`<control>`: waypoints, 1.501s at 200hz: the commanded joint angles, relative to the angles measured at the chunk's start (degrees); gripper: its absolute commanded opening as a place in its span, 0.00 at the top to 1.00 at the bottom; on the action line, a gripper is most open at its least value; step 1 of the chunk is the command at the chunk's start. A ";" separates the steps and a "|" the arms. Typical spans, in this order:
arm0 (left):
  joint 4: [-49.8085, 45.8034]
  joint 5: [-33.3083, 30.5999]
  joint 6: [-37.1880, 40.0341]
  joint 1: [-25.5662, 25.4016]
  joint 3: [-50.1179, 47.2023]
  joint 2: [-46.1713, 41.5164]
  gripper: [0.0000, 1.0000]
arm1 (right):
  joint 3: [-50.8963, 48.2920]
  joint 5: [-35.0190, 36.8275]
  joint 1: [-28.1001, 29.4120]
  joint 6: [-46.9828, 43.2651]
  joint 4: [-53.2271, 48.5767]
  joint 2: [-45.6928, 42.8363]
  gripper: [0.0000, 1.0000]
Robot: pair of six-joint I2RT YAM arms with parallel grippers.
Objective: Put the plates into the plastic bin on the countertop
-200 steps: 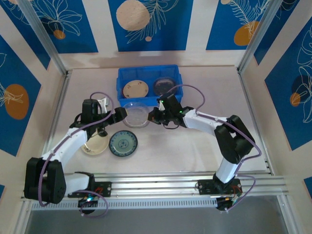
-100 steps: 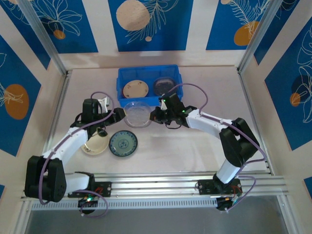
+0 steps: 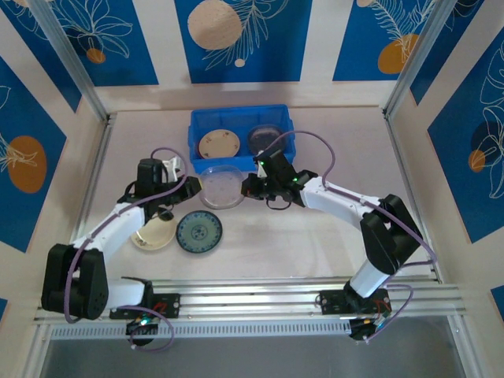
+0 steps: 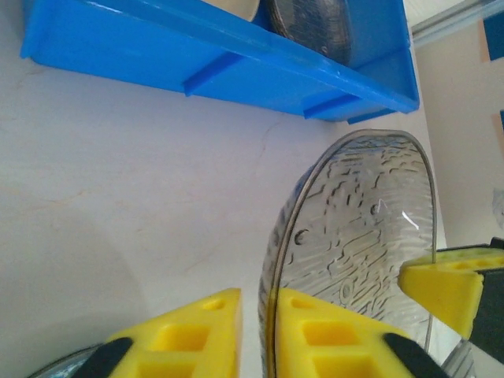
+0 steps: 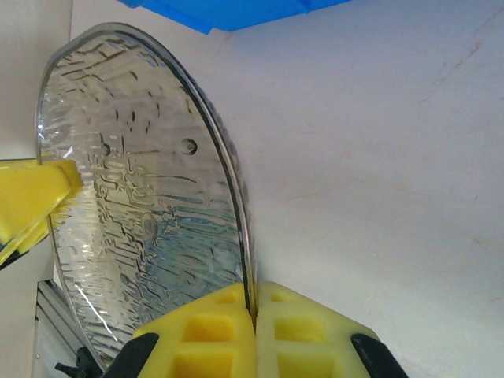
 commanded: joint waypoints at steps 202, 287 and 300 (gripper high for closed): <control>-15.45 -12.88 3.71 -8.02 43.84 27.71 1.00 | -4.54 -1.06 -28.40 -2.48 -4.24 -21.23 0.42; -14.81 -13.23 -0.09 -10.34 68.62 50.15 1.00 | -4.75 -4.86 -31.94 -2.91 -3.91 -15.19 0.43; -15.05 -13.36 -0.87 -10.78 71.81 53.33 1.00 | -4.73 -5.21 -32.04 -2.85 -3.63 -14.51 0.43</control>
